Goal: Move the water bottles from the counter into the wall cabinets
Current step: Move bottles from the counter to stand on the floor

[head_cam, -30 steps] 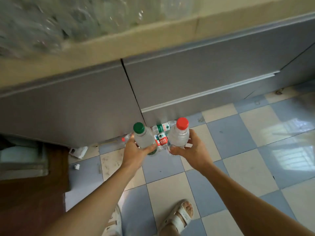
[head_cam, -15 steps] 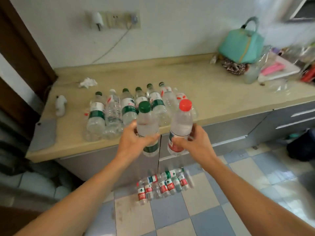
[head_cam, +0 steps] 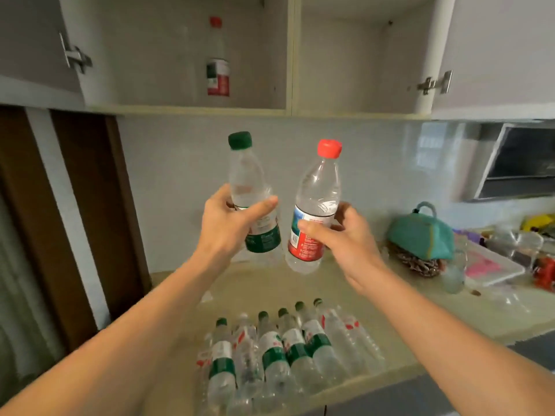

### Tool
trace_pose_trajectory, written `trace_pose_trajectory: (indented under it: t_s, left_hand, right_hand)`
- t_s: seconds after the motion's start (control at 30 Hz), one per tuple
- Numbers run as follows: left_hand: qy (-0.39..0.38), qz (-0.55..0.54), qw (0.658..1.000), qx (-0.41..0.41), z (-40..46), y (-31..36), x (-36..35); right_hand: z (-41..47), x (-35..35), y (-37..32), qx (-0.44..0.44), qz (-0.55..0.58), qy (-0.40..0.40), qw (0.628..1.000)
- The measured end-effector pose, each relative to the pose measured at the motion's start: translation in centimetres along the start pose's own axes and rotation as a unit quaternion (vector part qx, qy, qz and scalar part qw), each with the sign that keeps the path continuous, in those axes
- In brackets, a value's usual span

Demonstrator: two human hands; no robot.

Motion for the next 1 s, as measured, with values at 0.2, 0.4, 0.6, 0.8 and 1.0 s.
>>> trace_pose_trajectory:
  t_s: [0.2, 0.4, 0.6, 0.8, 1.0]
  left_hand:
    - [0.082, 0.013, 0.994, -0.071, 8.5, 7.1, 1.6]
    - [0.135, -0.001, 0.987, -0.084, 14.3, 11.6, 3.3]
    - [0.179, 0.044, 0.978, -0.095, 20.5, 13.1, 6.5]
    - [0.181, 0.087, 0.974, -0.103, 27.7, 12.2, 8.3]
    - [0.2, 0.087, 0.971, -0.101, 33.8, 10.2, 9.6]
  right_hand:
    - [9.2, -1.5, -7.8, 0.087, 0.045, -0.024, 0.995]
    - [16.5, -3.8, -12.6, 0.14, 0.084, -0.049, 0.985]
    - [22.9, -7.7, -15.4, 0.169, 0.076, -0.075, 0.98]
    - [29.1, -12.0, -17.1, 0.18, 0.038, -0.06, 0.981]
    - [33.6, -15.4, -16.9, 0.177, 0.024, -0.018, 0.984]
Point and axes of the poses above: each hand's wrist, its own z-axis towards the middle knuckle, its own x-axis out of the back of the hand, y = z × x, the point moved 4 cm from there along z, towards the middle knuckle, and after that the axes turned 2 degrees about -x, right-handed, at the moved point
